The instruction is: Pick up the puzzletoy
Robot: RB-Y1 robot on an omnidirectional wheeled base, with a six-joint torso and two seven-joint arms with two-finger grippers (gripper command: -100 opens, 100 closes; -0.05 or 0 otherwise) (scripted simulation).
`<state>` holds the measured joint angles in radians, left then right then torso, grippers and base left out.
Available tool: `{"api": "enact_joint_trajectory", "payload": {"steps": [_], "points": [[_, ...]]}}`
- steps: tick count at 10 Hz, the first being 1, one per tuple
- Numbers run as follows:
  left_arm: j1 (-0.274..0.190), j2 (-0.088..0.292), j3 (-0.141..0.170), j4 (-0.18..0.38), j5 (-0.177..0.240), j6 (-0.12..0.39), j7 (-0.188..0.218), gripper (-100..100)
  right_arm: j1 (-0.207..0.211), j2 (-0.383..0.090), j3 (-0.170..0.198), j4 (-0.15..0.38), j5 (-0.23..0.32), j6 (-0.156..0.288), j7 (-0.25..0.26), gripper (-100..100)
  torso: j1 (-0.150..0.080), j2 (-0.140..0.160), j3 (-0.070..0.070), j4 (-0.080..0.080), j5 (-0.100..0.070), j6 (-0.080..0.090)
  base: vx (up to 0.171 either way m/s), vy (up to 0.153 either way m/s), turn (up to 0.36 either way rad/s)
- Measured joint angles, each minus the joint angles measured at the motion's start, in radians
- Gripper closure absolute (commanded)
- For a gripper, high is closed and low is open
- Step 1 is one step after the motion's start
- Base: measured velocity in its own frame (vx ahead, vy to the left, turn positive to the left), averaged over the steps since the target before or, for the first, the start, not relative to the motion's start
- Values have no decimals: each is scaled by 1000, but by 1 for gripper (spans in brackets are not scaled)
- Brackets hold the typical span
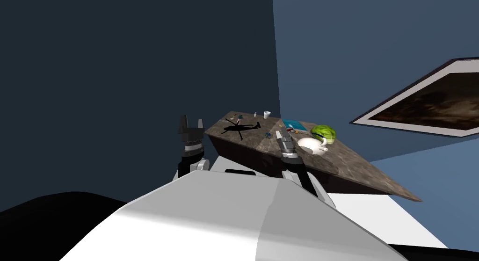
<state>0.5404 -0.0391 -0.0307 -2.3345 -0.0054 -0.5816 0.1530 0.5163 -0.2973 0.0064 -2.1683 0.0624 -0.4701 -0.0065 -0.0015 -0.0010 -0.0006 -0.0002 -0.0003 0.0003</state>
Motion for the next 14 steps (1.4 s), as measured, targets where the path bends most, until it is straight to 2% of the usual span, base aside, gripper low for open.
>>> {"api": "enact_joint_trajectory", "payload": {"steps": [8, 11, 14], "points": [[0, 0, 0, 0, 0, 0, 0, 0, 23, -208, -21, 85, 98, -14, -120, -100, -1, 1, 0, 0, 0, 0, -3, -22, 261], [0, 0, 0, 0, 0, 0, 0, 0, 36, -298, -27, 119, 147, -12, -178, -100, -1, 1, 1, 0, 0, -1, -21, -28, 255], [0, 0, 0, 0, 0, 0, 0, 0, 49, -389, -33, 164, 189, -29, -233, -100, -1, 2, 1, 0, 0, 1, -29, -33, 288]]}}
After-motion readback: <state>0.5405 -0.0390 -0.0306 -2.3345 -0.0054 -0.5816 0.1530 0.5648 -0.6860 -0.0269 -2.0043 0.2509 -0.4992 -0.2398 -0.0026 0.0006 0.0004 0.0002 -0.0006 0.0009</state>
